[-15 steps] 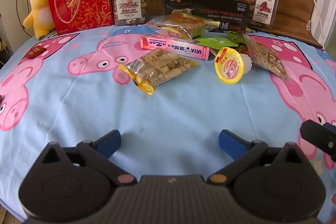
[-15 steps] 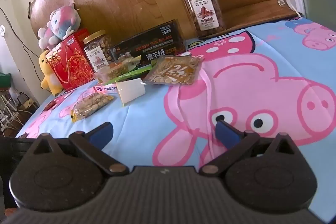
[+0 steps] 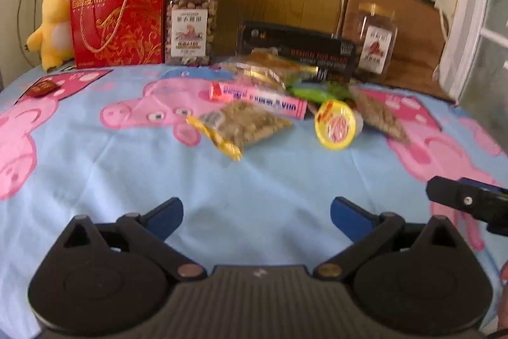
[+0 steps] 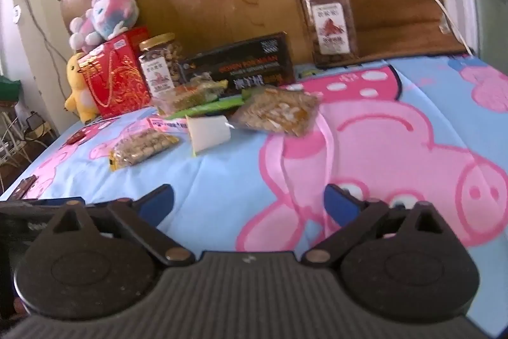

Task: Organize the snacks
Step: 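Reach the left gripper to the yellow-tagged nut bag and grasp it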

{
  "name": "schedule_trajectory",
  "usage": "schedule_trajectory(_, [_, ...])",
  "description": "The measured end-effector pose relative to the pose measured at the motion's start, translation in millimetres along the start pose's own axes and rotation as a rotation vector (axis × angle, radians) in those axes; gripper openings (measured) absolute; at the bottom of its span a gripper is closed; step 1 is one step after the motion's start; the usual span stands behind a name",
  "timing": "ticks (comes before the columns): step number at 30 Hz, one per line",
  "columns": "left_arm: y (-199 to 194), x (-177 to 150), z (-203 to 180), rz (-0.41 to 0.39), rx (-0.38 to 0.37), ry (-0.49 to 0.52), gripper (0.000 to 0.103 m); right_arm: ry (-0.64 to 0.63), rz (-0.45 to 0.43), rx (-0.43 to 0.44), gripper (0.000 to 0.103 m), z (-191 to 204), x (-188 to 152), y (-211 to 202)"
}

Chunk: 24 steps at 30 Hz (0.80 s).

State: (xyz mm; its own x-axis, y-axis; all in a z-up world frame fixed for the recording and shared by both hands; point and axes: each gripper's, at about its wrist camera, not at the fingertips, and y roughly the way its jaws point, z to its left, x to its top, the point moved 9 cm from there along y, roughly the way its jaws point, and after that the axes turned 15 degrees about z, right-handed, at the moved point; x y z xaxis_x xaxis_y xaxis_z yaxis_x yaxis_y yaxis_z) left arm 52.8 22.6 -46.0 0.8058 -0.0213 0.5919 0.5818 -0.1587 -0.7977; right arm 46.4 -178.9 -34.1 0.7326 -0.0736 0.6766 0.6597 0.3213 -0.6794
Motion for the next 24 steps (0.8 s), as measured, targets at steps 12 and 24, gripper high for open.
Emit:
schedule_trajectory(12, [-13.6, 54.5, 61.7, -0.001, -0.309, -0.157, 0.061, -0.229, 0.084, 0.151, 0.058, 73.8, 40.7, 31.2])
schedule_trajectory(24, [26.7, 51.1, 90.5, 0.074, -0.369, -0.268, 0.05, -0.416, 0.215, 0.109, 0.058, 124.6, 73.9, 122.1])
